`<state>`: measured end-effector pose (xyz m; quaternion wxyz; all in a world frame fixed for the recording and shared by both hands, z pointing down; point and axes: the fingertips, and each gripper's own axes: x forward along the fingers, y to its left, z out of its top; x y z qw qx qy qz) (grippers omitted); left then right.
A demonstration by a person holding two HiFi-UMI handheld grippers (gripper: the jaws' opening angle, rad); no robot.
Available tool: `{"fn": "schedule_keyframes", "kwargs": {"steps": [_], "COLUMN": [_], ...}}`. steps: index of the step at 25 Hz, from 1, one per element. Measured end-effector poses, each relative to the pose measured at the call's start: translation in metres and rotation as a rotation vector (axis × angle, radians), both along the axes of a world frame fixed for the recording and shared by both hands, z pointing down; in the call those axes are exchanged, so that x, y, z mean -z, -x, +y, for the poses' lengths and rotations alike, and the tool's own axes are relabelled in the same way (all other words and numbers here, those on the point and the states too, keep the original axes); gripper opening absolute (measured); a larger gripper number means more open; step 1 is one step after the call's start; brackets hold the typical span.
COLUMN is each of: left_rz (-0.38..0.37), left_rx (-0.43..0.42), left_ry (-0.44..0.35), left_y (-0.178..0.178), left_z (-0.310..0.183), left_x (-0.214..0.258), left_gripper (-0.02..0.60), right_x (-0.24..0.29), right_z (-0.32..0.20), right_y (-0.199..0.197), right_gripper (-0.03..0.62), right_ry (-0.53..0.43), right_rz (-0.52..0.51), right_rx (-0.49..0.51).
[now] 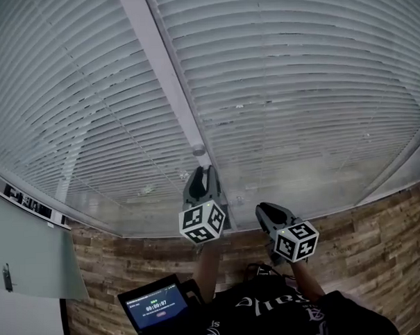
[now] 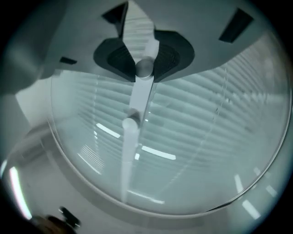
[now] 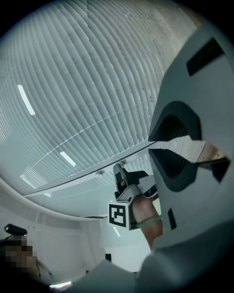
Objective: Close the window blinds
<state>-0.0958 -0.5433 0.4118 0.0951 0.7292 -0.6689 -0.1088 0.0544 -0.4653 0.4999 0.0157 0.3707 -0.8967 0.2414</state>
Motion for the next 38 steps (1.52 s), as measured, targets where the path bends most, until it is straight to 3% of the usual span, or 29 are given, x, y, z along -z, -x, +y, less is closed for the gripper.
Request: {"fn": "schedule_keyframes", "kwargs": {"steps": [2,3,4,13,14,15,17,20,28,33,38], "left_rz": [0.294,0.376,0.392,-0.068,-0.118,-0.158,-0.209,-0.219,-0.132,0.023,-0.02], "left_rx": [0.007,0.001,-0.011,-0.248,-0.285,-0.32,-0.382,-0.455,-0.638,-0.637,-0.642], "left_ry": [0.003,0.003,0.004,0.028,0.041,0.054,0.078,0.114,0.168,0.188,0.164], "left_y": [0.01,0.012,0.012,-0.019,-0.021,-0.021,-0.017,-0.006,0.008,0.005,-0.016], "left_z": [-0.001,-0.003,-0.004,0.035,0.046,0.058,0.087,0.136,0.263,0.319,0.372], "left_x": [-0.002,-0.004,-0.004,-0.03,-0.038,-0.047,-0.063,-0.081,-0.109,-0.113,-0.101], "left_gripper": [0.127,0.127,0.127,0.123,0.106,0.044,0.007,0.006,0.005,0.005,0.005], "right_x": [0.001,0.001,0.001,0.006,0.007,0.008,0.008,0.008,0.003,0.0,0.011], "right_z": [0.001,0.001,0.001,0.026,0.031,0.037,0.054,0.085,0.192,0.257,0.303], "right_y": [0.0,0.0,-0.001,0.003,0.008,0.014,0.027,0.048,0.074,0.067,0.047], "right_gripper": [0.06,0.06,0.06,0.061,0.061,0.06,0.061,0.06,0.06,0.06,0.06], "right_ry": [0.0,0.0,0.0,-0.045,-0.048,-0.049,-0.049,-0.049,-0.054,-0.048,-0.07], "right_rz": [0.001,0.003,0.005,0.01,0.012,0.014,0.011,-0.003,0.011,0.038,0.021], "right_rx": [-0.004,-0.009,-0.014,-0.041,-0.042,-0.043,-0.05,-0.07,-0.165,-0.181,-0.172]}}
